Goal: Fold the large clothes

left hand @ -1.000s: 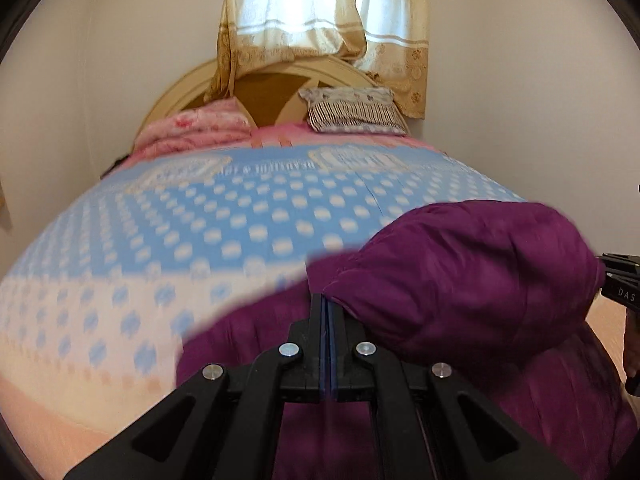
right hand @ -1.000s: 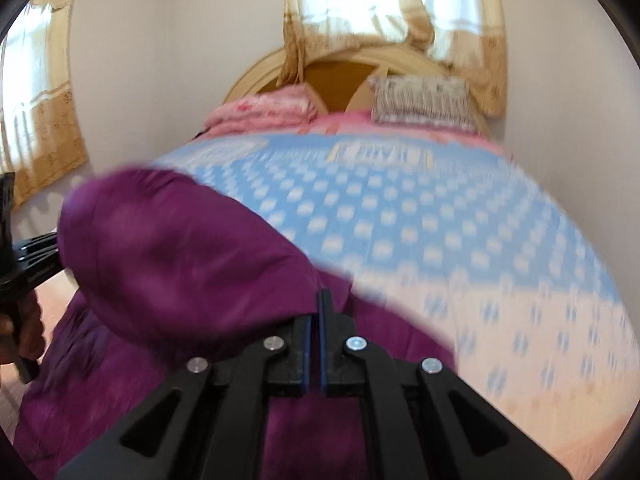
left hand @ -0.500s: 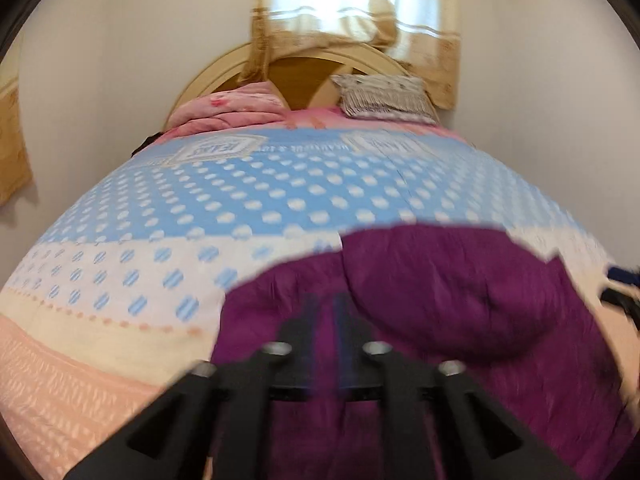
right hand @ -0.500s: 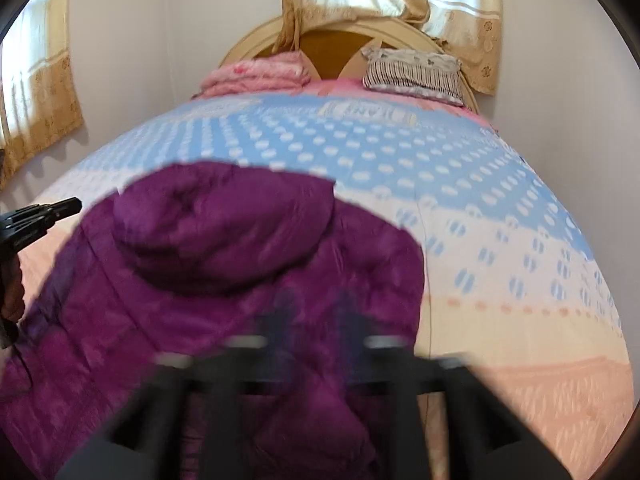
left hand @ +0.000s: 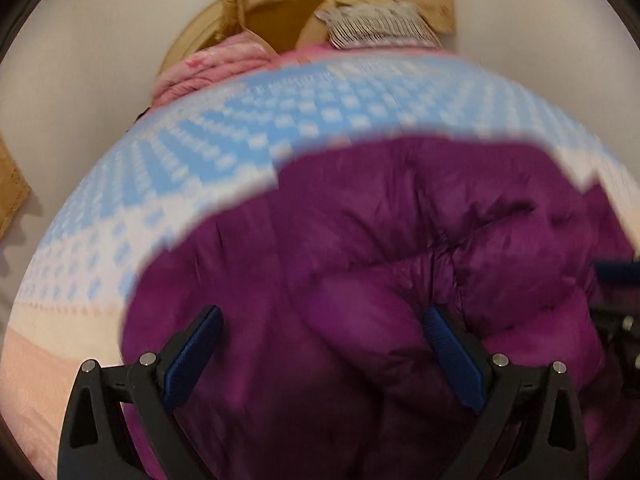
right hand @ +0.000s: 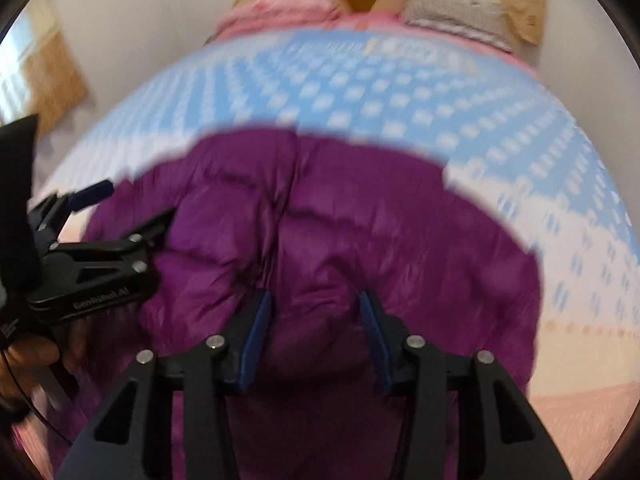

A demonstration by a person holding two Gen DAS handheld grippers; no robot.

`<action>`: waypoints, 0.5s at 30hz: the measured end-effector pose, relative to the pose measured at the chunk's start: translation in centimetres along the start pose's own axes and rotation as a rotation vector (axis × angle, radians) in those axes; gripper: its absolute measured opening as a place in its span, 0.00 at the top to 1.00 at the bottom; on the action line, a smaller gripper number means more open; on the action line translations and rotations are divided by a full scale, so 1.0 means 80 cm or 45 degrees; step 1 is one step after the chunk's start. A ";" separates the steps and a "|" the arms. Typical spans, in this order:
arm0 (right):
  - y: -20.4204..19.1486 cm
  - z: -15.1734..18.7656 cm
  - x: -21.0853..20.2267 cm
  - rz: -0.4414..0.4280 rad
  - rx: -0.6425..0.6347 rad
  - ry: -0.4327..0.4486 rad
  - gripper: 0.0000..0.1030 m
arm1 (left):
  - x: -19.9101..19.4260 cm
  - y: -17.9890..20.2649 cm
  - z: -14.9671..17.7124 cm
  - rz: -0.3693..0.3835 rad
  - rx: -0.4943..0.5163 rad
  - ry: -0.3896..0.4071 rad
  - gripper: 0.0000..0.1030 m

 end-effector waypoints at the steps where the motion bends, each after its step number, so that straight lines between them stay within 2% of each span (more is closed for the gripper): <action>1: -0.005 0.014 0.004 0.003 -0.029 -0.008 0.52 | -0.001 0.001 0.009 0.007 -0.003 0.017 0.02; 5: -0.005 0.038 0.005 0.006 -0.037 0.040 0.52 | -0.002 0.005 0.015 -0.004 0.011 0.024 0.02; 9: -0.011 0.028 0.006 0.041 -0.054 0.029 0.52 | -0.008 -0.004 0.004 0.003 -0.018 0.026 0.02; 12: -0.016 0.026 -0.010 0.029 -0.045 0.015 0.51 | -0.050 -0.021 -0.022 -0.036 -0.087 0.136 0.02; 15: -0.007 0.019 -0.041 0.036 0.005 0.078 0.48 | -0.083 -0.042 -0.058 -0.088 -0.174 0.249 0.02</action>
Point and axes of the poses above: each gripper's, at about its wrist camera, not at the fingertips, and x roughly the way its jaws point, y to its right, z to its underside, the point moved 5 cm from there along x, roughly the way its jaws point, and after that the axes turned 3 degrees about -y, right-handed, at the moved point
